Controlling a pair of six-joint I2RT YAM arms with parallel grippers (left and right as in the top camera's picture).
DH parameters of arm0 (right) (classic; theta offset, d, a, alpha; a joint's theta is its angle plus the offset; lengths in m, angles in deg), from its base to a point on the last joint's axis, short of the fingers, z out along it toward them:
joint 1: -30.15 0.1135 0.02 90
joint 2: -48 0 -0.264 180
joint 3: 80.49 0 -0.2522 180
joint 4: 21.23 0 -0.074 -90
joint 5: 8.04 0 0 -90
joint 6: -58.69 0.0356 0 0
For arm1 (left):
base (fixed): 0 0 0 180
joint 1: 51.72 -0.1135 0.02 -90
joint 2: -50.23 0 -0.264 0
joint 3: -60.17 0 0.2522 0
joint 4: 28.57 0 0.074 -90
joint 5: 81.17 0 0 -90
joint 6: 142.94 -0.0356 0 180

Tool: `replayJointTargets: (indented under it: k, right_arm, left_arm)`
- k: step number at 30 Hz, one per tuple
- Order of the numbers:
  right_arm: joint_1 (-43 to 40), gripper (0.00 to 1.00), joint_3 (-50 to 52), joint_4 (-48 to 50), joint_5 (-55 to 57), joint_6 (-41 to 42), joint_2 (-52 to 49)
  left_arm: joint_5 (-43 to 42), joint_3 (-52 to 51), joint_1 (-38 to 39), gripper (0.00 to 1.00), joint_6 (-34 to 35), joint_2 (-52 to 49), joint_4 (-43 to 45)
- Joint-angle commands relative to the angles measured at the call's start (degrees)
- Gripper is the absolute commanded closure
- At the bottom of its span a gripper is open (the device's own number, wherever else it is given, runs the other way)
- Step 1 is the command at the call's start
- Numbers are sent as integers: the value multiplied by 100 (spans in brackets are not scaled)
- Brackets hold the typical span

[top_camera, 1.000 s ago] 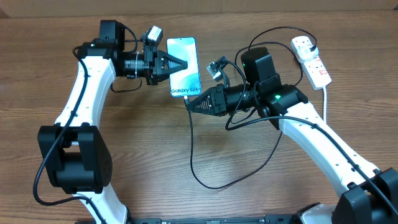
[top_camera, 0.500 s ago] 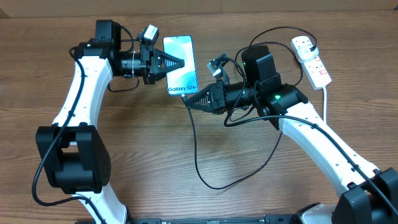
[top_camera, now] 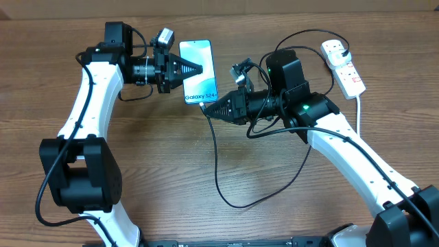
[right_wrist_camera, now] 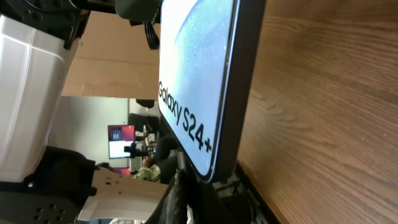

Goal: Plug charger to phone and switch on socket

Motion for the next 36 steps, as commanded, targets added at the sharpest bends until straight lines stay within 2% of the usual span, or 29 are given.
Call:
replayJointTargets:
  k: [1, 15, 31, 36]
  right_arm:
    - [13, 96, -33, 210, 813, 59, 63]
    - [339, 96, -33, 564, 1296, 295, 63]
    - [-278, 96, -33, 70, 190, 98, 63]
    - [-164, 96, -33, 157, 46, 98, 63]
  left_arm:
    - [-361, 50, 118, 96, 339, -2, -83]
    - [-339, 50, 118, 96, 334, -2, -81]
    - [-192, 50, -118, 96, 321, -2, 195]
    - [-186, 50, -107, 96, 321, -4, 199]
